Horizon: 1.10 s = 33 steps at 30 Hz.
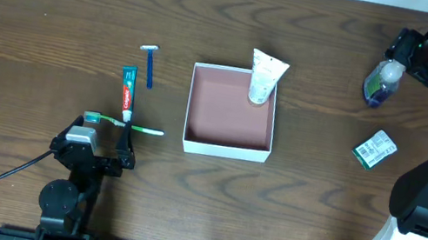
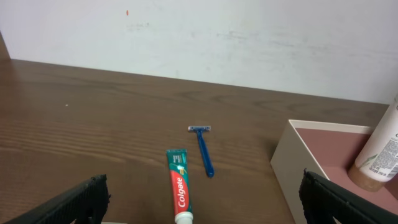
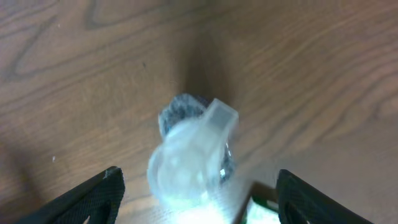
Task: Pack container
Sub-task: 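Move the right gripper to the soap pump bottle and grasp it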
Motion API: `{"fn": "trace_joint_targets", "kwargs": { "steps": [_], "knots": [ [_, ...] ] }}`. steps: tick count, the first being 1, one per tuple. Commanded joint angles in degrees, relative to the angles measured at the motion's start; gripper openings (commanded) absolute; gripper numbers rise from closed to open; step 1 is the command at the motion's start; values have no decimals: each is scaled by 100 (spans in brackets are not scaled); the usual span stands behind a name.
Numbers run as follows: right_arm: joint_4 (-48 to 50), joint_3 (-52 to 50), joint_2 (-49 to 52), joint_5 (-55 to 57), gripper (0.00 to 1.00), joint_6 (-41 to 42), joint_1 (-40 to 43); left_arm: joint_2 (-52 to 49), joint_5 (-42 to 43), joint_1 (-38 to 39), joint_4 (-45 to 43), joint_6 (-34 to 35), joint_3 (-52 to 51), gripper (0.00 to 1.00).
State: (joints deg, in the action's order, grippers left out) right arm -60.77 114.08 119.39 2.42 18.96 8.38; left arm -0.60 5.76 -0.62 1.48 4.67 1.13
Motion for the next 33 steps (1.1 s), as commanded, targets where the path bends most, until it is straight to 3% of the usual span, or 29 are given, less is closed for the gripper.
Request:
{"fn": "trace_joint_targets", "kwargs": {
  "steps": [1,8,13,22,24,33],
  "knots": [
    [260,-289,-66,55,75,72,22,31,68,17,212,28,-90,98],
    [855,-737,-66,52,61,46,24,31,68,17,212,28,-90,98],
    [1023,-815,-66,13,44,-94,20,31,68,17,212,28,-90,98],
    [1071,-813,-66,-142,32,-492,17,31,70,17,212,28,-90,98],
    [1064,-813,-66,-227,22,-490,20,31,68,17,212,28,-90,98],
    [1047,-811,-98,-892,17,-857,20,31,68,17,212,28,-90,98]
  ]
}}
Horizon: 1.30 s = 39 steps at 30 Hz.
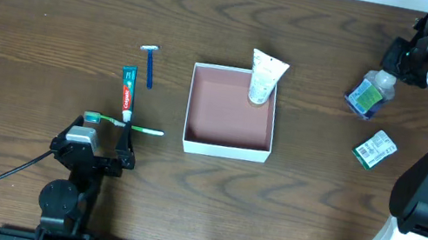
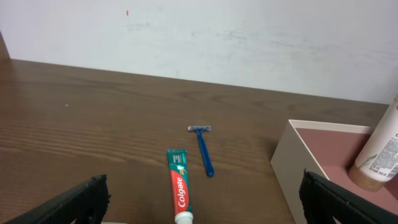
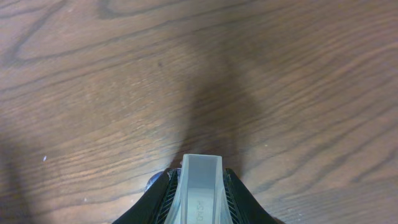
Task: Pack container
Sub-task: 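Move the right gripper to the soap pump bottle and grasp it, then lift the soap bottle and carry it over the box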
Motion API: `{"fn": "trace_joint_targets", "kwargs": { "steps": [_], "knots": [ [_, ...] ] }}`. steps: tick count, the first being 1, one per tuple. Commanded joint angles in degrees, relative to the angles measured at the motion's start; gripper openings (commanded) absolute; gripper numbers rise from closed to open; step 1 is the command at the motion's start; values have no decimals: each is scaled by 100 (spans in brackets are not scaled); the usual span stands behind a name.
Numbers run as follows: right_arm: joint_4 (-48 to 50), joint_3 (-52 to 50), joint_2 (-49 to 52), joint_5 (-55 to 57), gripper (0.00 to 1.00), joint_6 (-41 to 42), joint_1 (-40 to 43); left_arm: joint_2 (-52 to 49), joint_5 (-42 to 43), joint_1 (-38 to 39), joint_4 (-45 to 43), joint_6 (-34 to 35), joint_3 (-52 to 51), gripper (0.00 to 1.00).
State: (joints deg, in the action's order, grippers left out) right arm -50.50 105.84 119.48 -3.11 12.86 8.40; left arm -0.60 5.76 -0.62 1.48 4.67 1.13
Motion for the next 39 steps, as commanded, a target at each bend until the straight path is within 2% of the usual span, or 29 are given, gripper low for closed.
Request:
{"fn": "trace_joint_targets", "kwargs": {
  "steps": [1,10,17,25,31,39],
  "knots": [
    [20,13,-125,-337,17,-260,17,31,68,17,212,28,-90,98],
    [79,24,-885,-756,12,-1075,9,31,68,17,212,28,-90,98],
    [-11,22,-2039,-1220,14,-1126,-269,31,68,17,212,28,-90,98],
    [-352,22,-2949,-1276,10,-1123,-1399,31,68,17,214,28,-90,98],
    [-372,22,-3023,-1204,8,-1117,-2376,31,70,17,212,28,-90,98],
    [-450,22,-3012,-487,7,-968,-3375,31,68,17,212,28,-90,98]
  ]
}}
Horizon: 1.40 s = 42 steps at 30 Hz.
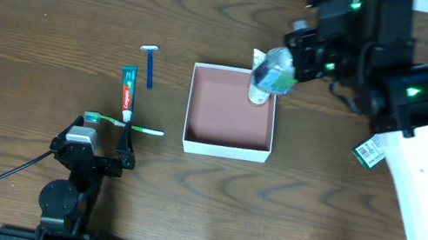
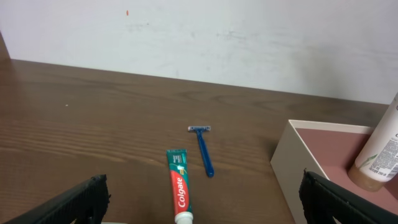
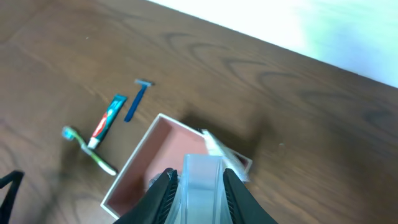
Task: Pack container
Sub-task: 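Lift the soap bottle and carry it over the box, then lower the soap bottle into the box beside the lotion tube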
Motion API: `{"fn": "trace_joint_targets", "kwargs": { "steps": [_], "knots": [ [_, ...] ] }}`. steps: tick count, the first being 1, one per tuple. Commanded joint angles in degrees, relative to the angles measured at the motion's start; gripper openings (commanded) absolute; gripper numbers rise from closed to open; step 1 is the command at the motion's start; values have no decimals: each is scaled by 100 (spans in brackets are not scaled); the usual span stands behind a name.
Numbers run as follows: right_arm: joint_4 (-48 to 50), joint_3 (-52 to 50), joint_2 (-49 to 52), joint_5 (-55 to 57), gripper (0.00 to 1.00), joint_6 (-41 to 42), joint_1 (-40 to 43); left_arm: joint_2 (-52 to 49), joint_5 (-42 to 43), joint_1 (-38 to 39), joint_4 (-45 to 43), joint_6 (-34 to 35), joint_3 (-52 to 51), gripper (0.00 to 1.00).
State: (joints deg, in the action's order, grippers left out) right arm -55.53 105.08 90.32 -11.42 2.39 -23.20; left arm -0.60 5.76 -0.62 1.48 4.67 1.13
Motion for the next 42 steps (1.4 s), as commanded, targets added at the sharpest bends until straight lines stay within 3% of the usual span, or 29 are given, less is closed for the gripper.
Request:
{"fn": "trace_joint_targets", "kwargs": {
  "steps": [1,12,25,35,38,40,42],
  "knots": [
    [48,98,-79,400,7,79,-306,31,68,17,212,28,-90,98],
    [72,96,942,804,7,79,-876,31,68,17,212,28,-90,98],
    [398,96,2149,1475,6,247,-872,31,68,17,212,28,-90,98],
    [584,96,2483,1766,4,111,-879,31,68,17,212,28,-90,98],
    [610,96,2483,1764,8,55,-879,31,70,17,212,28,-90,98],
    [625,96,2483,1764,20,28,-883,31,68,17,212,28,-90,98],
    [625,96,2483,1762,24,28,-885,31,68,17,212,28,-90,98]
  ]
}}
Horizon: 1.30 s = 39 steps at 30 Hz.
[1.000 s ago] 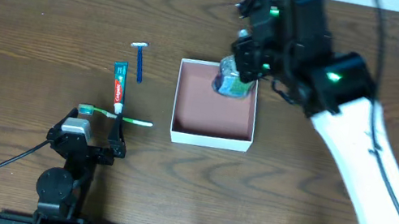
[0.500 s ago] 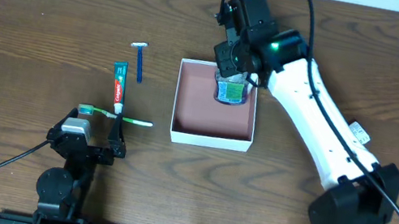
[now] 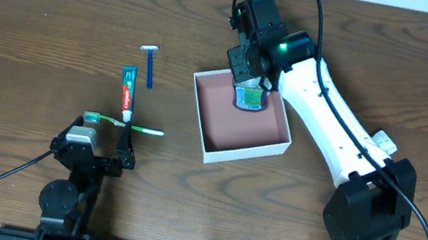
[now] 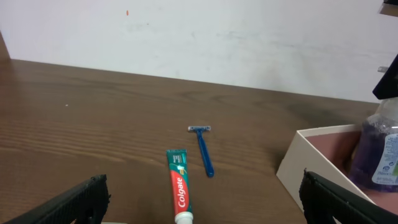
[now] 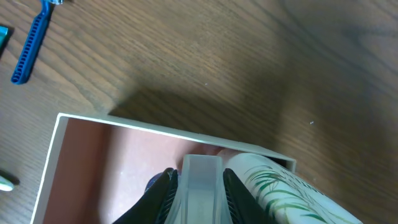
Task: Pack container
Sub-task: 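Lower the soap bottle into the box beside the lotion tube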
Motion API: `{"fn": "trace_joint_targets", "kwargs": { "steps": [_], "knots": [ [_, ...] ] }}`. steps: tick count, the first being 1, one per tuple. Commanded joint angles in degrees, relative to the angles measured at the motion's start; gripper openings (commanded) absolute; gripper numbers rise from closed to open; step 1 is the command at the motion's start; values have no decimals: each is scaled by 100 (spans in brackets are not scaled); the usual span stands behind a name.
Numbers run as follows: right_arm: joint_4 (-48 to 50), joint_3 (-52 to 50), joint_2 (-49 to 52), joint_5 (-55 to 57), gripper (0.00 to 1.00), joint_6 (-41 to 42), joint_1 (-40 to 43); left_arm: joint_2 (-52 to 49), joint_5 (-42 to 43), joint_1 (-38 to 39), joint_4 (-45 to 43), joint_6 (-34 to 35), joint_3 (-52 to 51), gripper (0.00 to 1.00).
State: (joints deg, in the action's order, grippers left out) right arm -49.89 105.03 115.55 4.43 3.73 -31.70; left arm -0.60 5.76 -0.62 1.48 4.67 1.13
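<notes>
The white box with a pink floor [image 3: 242,148] sits mid-table, turned slightly askew. My right gripper [image 3: 248,84] reaches into its far corner, shut on the cap of a purple pump bottle [image 3: 248,99]. The right wrist view shows the clear cap [image 5: 200,180] between the fingers, with a white leaf-printed tube [image 5: 280,193] right beside it. From the left wrist view the bottle [image 4: 376,149] stands inside the box wall [image 4: 305,163]. My left gripper [image 3: 94,150] rests open at the front left, nothing between its fingers [image 4: 81,199].
Left of the box lie a blue razor [image 3: 150,65], a Colgate toothpaste tube [image 3: 126,91] and a green toothbrush [image 3: 129,126]. A small green packet [image 3: 384,141] lies to the right, partly behind my right arm.
My right gripper, then holding the bottle above the box's far right corner, is now lower with the bottle inside the box. The box has turned and shifted a little. The left arm is unchanged.
My right gripper stood open round the bottle at the far right of the table. Then it was shut on the bottle's cap with the bottle tilted. Then it held the bottle over the box, and now inside the box beside the white tube.
</notes>
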Motion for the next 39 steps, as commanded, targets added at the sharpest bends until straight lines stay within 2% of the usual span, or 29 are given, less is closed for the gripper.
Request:
{"fn": "trace_joint_targets", "kwargs": {
  "steps": [1,7,12,22,29,39],
  "knots": [
    [61,101,-39,177,26,-105,-35,31,68,17,212,28,-90,98],
    [66,101,-39,177,44,-127,-44,31,68,17,212,31,-90,98],
    [116,101,-39,166,53,-153,-107,31,68,17,212,28,-90,98],
    [-55,103,-177,-334,60,-341,-398,31,68,17,212,28,-90,98],
    [-107,103,-216,-278,61,-470,-680,31,68,17,212,28,-90,98],
    [129,105,-426,-48,70,-601,-562,31,70,17,212,28,-90,98]
  ]
}}
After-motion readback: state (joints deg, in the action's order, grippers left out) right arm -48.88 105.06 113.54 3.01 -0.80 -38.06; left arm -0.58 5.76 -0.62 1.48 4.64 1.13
